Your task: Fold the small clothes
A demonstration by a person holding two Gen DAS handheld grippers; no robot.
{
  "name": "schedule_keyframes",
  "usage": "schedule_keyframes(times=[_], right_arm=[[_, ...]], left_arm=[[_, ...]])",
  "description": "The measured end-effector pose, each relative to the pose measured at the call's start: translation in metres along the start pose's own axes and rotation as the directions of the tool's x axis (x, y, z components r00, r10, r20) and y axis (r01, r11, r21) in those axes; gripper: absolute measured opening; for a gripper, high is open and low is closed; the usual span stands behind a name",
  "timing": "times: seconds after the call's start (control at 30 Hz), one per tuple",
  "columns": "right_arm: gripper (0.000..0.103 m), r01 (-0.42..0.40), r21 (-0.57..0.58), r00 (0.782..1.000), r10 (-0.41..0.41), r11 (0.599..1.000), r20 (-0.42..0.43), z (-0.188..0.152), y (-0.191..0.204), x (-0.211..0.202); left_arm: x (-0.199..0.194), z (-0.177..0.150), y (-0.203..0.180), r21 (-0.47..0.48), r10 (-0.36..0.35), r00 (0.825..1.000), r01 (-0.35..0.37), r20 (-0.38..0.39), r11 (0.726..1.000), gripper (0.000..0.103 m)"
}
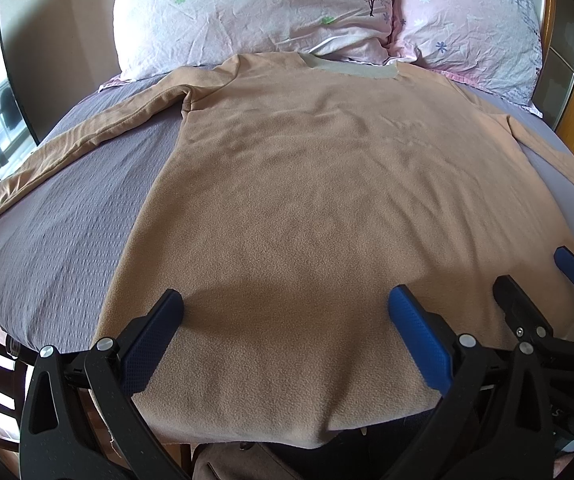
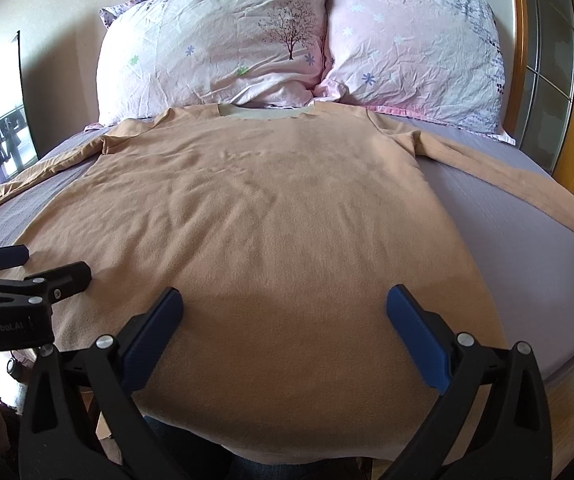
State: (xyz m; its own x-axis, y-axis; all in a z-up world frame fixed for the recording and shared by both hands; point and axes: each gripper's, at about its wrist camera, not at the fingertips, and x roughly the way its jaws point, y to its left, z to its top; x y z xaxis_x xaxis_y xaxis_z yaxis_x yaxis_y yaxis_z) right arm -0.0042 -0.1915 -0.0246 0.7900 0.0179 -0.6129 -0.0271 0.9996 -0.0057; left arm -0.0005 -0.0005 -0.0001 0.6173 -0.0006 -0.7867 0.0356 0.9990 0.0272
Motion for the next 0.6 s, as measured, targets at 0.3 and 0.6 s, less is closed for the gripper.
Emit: schedule_keyframes(times=[0.3,0.6], right_arm=[[0.097,0.043,0.457,0.991,-0.095,0.888,0.093,0.050,-0.185,-0.040],[0.048,0.152,0.906,0.985,-0.135,0.394,-0.106,0.038,-0.390,-0.014]], left_arm=[[-0.002,0.000,0.002,0.029,-0.037,0.997,0.035,0.066,0.999,0.102],[-0.012,0.035,0.047,-0.083,-0.404,0.866,0.444,0.296,0.892,0.102]])
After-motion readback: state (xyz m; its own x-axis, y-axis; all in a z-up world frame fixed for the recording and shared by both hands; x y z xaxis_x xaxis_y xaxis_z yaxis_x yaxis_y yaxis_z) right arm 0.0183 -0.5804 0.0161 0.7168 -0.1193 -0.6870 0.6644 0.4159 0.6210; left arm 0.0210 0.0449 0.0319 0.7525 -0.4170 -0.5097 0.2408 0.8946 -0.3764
